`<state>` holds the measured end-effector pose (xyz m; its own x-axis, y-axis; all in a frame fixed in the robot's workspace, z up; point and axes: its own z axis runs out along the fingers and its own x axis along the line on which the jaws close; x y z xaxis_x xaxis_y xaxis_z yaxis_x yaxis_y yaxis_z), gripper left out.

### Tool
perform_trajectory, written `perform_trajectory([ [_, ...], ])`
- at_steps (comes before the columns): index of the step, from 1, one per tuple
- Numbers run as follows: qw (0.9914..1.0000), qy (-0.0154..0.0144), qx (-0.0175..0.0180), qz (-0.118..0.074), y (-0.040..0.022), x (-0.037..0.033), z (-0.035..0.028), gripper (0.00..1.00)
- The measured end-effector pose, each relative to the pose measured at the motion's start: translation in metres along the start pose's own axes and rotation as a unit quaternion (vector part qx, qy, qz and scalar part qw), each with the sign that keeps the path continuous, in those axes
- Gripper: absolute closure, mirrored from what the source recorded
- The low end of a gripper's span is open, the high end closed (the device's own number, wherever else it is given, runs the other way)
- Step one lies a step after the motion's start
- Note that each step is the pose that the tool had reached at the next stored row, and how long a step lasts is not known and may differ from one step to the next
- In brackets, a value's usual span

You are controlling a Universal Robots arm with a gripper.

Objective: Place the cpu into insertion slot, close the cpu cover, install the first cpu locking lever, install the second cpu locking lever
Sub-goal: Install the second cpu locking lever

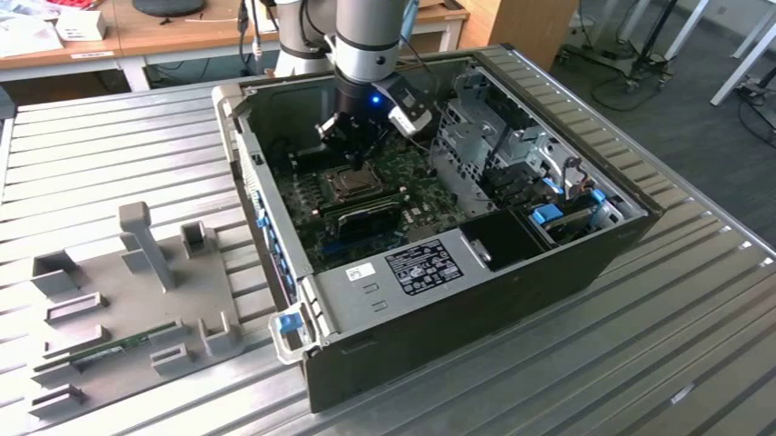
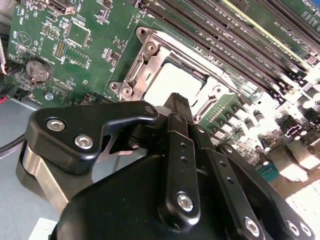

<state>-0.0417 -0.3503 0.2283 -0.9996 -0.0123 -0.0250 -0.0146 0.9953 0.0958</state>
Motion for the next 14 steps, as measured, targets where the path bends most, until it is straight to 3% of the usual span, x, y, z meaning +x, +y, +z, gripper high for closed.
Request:
perform_trajectory([
  [4,1.00000,0.0000,0.0018,0.000,0.0003,-0.0002,-0.0029,0.89],
  [7,0.99995,0.0007,0.0095,0.000,0.0003,-0.0001,-0.0033,0.89],
  [10,0.99991,0.0007,0.0130,0.000,0.0002,-0.0001,-0.0033,0.89],
  [14,0.99990,0.0008,0.0138,0.000,-0.0002,-0.0001,-0.0051,0.89],
])
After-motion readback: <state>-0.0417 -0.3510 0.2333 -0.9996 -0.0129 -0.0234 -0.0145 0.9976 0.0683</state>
